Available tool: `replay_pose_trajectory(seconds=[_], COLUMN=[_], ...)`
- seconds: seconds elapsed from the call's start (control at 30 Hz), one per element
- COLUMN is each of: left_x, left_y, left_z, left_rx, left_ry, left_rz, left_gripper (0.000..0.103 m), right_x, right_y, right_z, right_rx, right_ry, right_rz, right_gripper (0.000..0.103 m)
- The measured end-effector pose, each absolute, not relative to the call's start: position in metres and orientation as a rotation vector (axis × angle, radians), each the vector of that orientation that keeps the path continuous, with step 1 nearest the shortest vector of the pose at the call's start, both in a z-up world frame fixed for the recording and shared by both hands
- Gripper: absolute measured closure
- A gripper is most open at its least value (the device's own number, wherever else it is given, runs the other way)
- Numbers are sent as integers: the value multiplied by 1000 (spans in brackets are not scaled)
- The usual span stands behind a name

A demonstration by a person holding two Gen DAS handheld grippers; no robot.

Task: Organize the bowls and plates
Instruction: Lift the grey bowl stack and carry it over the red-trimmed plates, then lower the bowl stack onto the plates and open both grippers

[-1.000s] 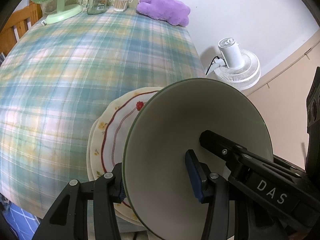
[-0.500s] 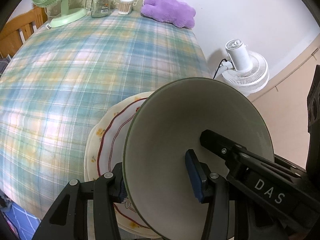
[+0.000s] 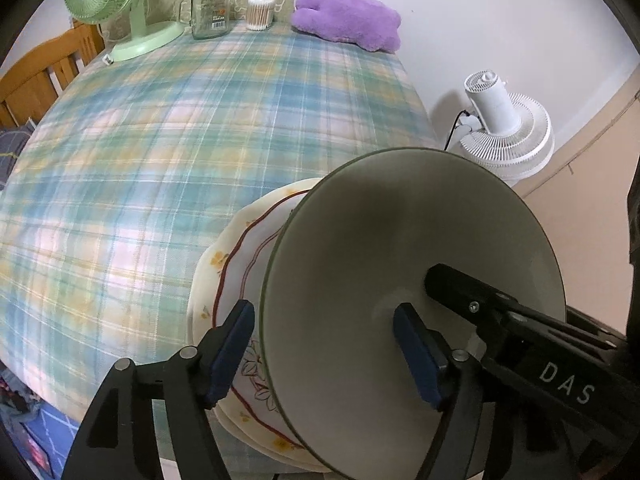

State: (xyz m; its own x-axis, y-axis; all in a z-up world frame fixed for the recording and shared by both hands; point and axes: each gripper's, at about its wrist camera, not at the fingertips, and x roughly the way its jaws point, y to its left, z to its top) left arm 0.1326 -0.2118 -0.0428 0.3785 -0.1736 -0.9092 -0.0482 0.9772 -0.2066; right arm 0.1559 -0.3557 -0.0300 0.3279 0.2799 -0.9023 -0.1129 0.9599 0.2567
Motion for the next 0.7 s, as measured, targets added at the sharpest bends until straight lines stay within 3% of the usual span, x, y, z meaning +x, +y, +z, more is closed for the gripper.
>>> replay_pose_trajectory(seconds=[0.7], left_x=[126], left_y=[-165], left_z=[27], left_rx=[-20], left_ry=[959], left_rz=[-247], left_gripper=[16], right_x=[122], right_y=[-299], right_z=[48], right_rx=[11], right_ry=[965], right_rz=[1], right_gripper=[45])
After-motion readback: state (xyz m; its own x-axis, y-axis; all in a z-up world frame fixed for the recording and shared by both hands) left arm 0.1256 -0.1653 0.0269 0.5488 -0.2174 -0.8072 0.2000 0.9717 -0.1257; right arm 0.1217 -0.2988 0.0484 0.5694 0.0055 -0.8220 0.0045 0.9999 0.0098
